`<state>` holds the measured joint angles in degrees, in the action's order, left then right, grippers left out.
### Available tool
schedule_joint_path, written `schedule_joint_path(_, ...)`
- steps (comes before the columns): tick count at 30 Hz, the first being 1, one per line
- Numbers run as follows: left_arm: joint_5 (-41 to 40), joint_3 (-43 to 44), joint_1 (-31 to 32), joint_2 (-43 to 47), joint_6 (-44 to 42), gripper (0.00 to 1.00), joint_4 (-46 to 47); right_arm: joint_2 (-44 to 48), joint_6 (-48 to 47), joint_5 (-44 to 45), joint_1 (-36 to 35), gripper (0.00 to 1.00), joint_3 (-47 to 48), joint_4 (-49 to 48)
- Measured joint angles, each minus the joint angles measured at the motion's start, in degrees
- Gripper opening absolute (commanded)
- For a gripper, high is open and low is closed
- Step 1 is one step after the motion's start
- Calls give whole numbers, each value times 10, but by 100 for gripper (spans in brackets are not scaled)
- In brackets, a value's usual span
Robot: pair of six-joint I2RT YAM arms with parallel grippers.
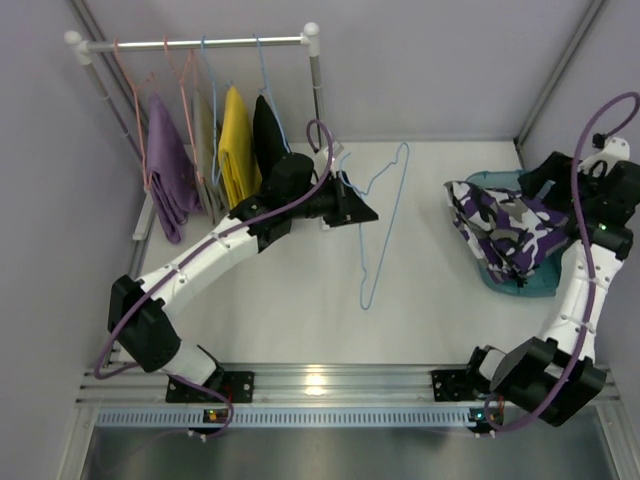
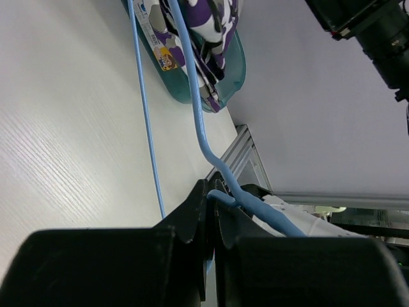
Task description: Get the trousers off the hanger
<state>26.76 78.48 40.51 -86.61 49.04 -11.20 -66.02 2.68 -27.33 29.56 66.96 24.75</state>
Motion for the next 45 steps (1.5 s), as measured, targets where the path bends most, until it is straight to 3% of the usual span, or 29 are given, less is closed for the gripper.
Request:
schedule_joint_path(1, 0, 0, 0, 1, -1, 0, 0, 0, 21, -30, 16, 61, 12, -3)
schedule_joint_path(4, 0, 0, 0, 3, -6, 0, 0, -17, 71, -80, 41, 36, 24, -16)
schedule_joint_path(7, -1, 0, 0, 3, -14, 0, 0, -69, 100, -99, 38, 22, 24, -20)
schedule_joint_path(10, -3, 1, 0, 3, -26, 0, -5, -130, 106, -100, 32, 20, 6, -23)
schedule_joint_path(12, -7, 3, 0, 3, -34, 0, -12, -165, 104, -91, 31, 21, -22, -23)
schedule_joint_path(17, -22, 14, 0, 3, -57, 0, -39, -209, 88, -57, 31, 40, -88, -17)
schedule_joint_path(20, -35, 21, 0, 4, -62, 0, -48, -206, 74, -51, 31, 56, -96, -15)
schedule_joint_path(21, -42, 24, 0, 5, -63, 0, -52, -201, 71, -52, 31, 72, -96, -14)
schedule_joint_path(22, -48, 26, 0, 6, -64, 0, -58, -190, 70, -54, 31, 81, -96, -10)
schedule_joint_path(24, -71, 37, 0, 6, -61, 0, -79, -156, 61, -67, 31, 89, -94, -5)
schedule_joint_path(32, -185, 120, 14, 4, -37, 0, -166, 41, 34, -172, -10, 88, 42, 19)
schedule_joint_path(35, -216, 121, 29, 3, -31, 0, -182, 123, 52, -188, -125, 88, 49, 16)
schedule_joint_path(40, -280, 139, 51, -7, -24, 0, -212, 196, 107, -141, -392, 85, 14, 8)
schedule_joint_path(45, -327, 158, 57, -12, 0, 0, -229, 151, 145, -64, -489, 81, -2, 9)
